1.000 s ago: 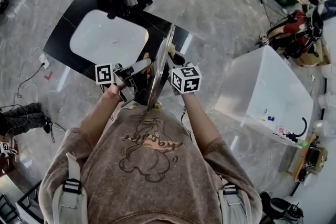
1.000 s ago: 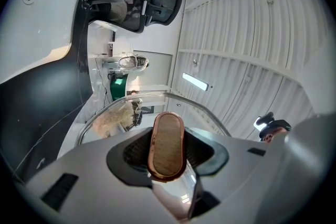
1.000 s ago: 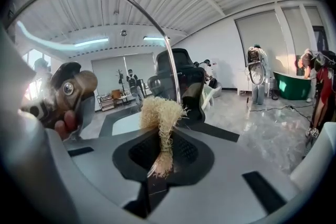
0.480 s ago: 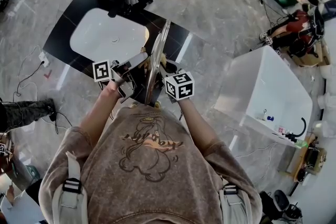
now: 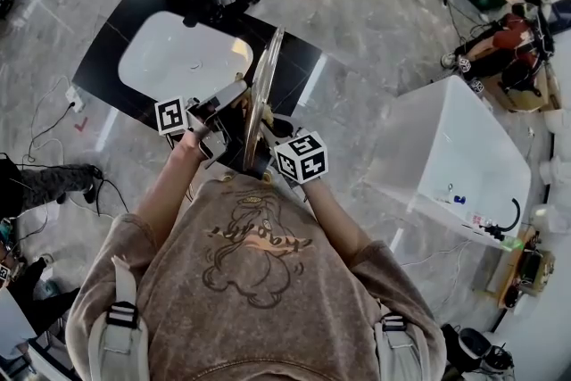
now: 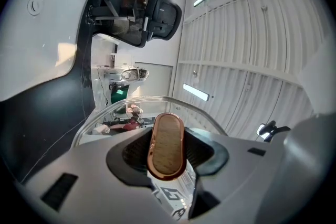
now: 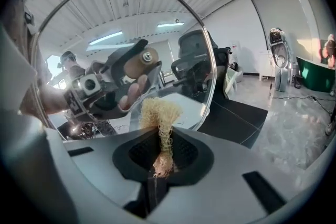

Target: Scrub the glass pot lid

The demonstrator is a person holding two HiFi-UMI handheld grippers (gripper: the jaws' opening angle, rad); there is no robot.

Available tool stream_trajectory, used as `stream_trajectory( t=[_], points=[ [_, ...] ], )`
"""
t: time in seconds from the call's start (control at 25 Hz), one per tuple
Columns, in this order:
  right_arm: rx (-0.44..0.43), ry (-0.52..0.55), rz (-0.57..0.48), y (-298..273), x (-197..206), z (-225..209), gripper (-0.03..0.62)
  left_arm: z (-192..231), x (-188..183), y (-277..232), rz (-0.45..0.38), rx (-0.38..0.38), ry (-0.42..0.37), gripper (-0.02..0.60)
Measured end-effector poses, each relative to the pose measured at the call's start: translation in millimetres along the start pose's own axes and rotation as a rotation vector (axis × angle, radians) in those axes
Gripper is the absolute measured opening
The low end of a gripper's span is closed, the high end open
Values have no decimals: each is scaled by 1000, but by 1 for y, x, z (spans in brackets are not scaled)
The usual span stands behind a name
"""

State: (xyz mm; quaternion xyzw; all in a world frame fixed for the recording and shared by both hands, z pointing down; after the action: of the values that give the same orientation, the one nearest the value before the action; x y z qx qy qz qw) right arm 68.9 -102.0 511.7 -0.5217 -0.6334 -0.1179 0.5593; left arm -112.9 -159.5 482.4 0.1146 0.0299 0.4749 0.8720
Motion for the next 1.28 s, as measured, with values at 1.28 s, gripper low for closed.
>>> stream_trajectory(
  t=[1.28],
  points=[
    [-185, 61, -150, 48, -68, 59, 46, 20, -2, 10, -32, -76, 41, 183]
  ],
)
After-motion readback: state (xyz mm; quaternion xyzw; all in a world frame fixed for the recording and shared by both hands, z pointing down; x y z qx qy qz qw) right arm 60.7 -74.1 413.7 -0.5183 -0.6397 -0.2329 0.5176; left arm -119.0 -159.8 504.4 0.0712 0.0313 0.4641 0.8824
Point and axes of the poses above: the fingertips, and each gripper's own axes: y backward along the fingers, z to its left, x out of its underside, the point moved 10 cm from there along y, backward along the fingers, and after that the axes turned 9 degrees about -x, right-handed, at the moved point
